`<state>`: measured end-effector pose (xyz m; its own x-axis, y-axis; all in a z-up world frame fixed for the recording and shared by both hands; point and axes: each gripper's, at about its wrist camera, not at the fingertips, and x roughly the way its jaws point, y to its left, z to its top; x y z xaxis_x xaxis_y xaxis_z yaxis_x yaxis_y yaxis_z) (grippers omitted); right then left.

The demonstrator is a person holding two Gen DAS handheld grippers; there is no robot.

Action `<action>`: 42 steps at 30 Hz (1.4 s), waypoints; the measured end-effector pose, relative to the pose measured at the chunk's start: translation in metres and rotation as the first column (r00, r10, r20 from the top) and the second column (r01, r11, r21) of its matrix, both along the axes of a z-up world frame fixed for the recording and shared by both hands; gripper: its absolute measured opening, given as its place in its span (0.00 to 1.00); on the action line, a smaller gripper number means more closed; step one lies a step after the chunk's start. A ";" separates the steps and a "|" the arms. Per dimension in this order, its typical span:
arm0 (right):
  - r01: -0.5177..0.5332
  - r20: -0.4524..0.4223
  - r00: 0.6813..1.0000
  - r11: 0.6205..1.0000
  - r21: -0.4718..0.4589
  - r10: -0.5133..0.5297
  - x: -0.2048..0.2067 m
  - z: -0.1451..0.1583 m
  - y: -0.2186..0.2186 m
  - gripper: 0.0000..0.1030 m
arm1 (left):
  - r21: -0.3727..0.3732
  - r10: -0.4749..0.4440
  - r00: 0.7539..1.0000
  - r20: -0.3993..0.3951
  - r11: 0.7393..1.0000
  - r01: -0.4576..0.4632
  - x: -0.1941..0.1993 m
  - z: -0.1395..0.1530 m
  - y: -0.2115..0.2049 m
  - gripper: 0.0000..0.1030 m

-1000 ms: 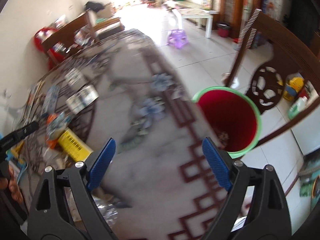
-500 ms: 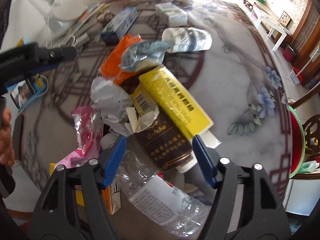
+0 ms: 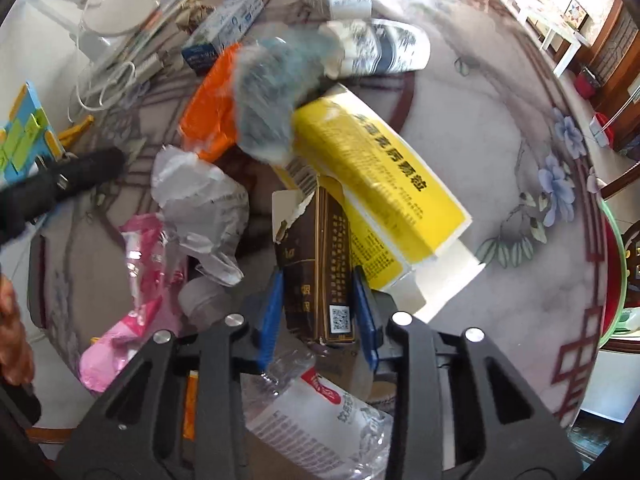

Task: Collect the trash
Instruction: 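Grasp the brown box with the right gripper while the left grasps crumpled white foil, then carry the brown box to the red bucket and open the right gripper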

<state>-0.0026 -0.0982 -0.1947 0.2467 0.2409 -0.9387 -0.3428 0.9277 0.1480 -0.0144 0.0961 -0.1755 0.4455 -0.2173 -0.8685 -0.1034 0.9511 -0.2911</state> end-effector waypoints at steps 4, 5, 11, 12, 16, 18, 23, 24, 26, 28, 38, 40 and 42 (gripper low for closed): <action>0.024 0.046 0.999 0.998 0.064 -0.027 -0.003 0.026 -0.013 0.31 | -0.010 -0.041 0.999 -0.003 0.999 0.041 0.003 -0.004 -0.012 0.55; 0.030 0.055 0.998 0.997 0.072 -0.034 -0.005 0.030 -0.016 0.31 | -0.012 -0.052 0.999 -0.005 0.999 0.052 0.004 -0.005 -0.015 0.55; 0.093 0.100 0.989 0.989 0.111 -0.105 -0.012 0.054 -0.034 0.31 | -0.006 -0.091 0.995 -0.029 0.996 0.090 0.007 -0.016 -0.031 0.53; 0.101 0.106 0.988 0.988 0.116 -0.113 -0.014 0.057 -0.038 0.31 | -0.007 -0.096 0.995 -0.032 0.995 0.096 0.007 -0.017 -0.034 0.53; 0.120 0.121 0.983 0.984 0.130 -0.136 -0.011 0.063 -0.041 0.31 | -0.026 -0.105 0.993 -0.049 0.994 0.104 0.010 -0.022 -0.038 0.53; 0.126 0.123 0.982 0.983 0.132 -0.143 -0.011 0.065 -0.044 0.31 | -0.038 -0.102 0.993 -0.055 0.994 0.100 0.012 -0.024 -0.039 0.53; 0.136 0.117 0.981 0.980 0.143 -0.154 -0.010 0.064 -0.047 0.31 | -0.035 -0.099 0.992 -0.078 0.995 0.097 0.017 -0.031 -0.042 0.42; 0.138 0.116 0.981 0.980 0.145 -0.155 -0.011 0.064 -0.047 0.31 | -0.037 -0.098 0.991 -0.087 0.995 0.095 0.018 -0.034 -0.042 0.36; 0.140 0.117 0.981 0.979 0.148 -0.157 -0.011 0.065 -0.048 0.32 | -0.054 -0.081 0.993 -0.083 0.996 0.077 0.018 -0.035 -0.039 0.33; 0.141 0.120 0.980 0.979 0.150 -0.160 -0.011 0.066 -0.050 0.32 | -0.059 -0.068 0.994 -0.082 0.996 0.063 0.016 -0.035 -0.037 0.31; 0.146 0.167 0.971 0.976 0.159 -0.172 -0.010 0.077 -0.052 0.32 | -0.041 -0.058 0.998 0.022 0.997 0.059 0.014 0.007 -0.035 0.29; 0.147 0.170 0.970 0.976 0.164 -0.175 -0.010 0.078 -0.053 0.31 | -0.045 -0.062 0.997 0.043 0.997 0.064 0.015 0.016 -0.037 0.29; 0.150 0.173 0.969 0.975 0.166 -0.179 -0.010 0.079 -0.054 0.31 | -0.048 -0.066 0.996 0.063 0.996 0.069 0.017 0.023 -0.039 0.29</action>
